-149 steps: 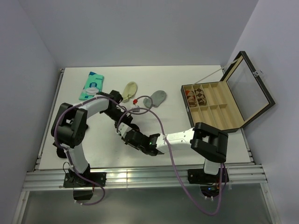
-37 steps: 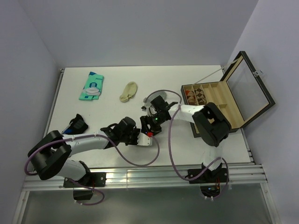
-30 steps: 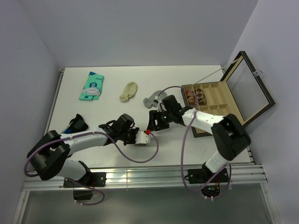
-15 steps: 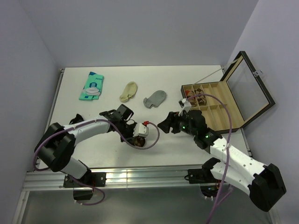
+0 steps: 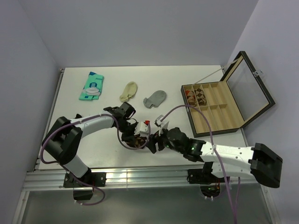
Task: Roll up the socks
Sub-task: Roll the sock at the center of the board.
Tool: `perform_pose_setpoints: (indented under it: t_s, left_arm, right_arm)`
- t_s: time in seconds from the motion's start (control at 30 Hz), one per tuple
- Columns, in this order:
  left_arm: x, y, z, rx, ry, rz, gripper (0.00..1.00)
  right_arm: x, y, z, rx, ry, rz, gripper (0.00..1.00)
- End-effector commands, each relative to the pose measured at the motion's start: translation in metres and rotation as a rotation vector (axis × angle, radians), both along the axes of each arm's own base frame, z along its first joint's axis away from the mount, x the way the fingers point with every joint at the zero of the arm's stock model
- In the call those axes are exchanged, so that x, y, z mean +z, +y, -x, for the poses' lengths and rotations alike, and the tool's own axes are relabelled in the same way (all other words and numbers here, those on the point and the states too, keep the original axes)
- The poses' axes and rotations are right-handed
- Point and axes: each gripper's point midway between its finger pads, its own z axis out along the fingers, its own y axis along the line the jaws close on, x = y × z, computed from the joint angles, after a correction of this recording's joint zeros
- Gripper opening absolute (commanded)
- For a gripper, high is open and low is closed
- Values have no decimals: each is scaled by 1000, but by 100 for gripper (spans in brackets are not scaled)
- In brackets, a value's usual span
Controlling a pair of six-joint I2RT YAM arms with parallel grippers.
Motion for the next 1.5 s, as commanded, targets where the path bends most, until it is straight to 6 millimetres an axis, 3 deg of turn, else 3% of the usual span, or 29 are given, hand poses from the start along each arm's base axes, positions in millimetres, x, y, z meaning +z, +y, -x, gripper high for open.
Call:
perform_pose_setpoints:
  t_s: [0.0, 0.1, 0.2, 0.4, 0.57, 0.67, 0.93, 1.23, 1.33, 1.47]
  left_arm:
    - [7, -5, 5, -18, 49, 15, 0]
    - [7, -6, 9, -27, 83, 23, 0]
    - [6, -6, 9, -25, 87, 25, 0]
    - [7, -8, 9, -29, 105, 26, 0]
    - [9, -9, 9, -31, 117, 36, 0]
    - [7, -7, 10, -34, 120, 28, 0]
    - [4, -4, 13, -40, 122, 15, 0]
    - [3, -2, 15, -53, 132, 10, 0]
    - [4, -1, 17, -60, 139, 9, 0]
    - [3, 0, 20, -74, 147, 12, 0]
  right_arm:
    - [14, 14, -15, -28, -156, 24, 76]
    - [9, 7, -15, -82, -167, -46, 79]
    - [28, 2, -13, -98, -194, -185, 82]
    - [20, 7, -2, -60, -198, -200, 79]
    - [12, 25, 6, -26, -209, -150, 79]
    - [-1, 36, 4, -10, -220, -70, 79]
    - [-12, 57, -8, 23, -276, 68, 80]
    - [-43, 75, -12, 110, -282, 221, 81]
    - [-52, 76, -13, 128, -263, 226, 80]
    - [-47, 80, -8, 141, -243, 150, 78]
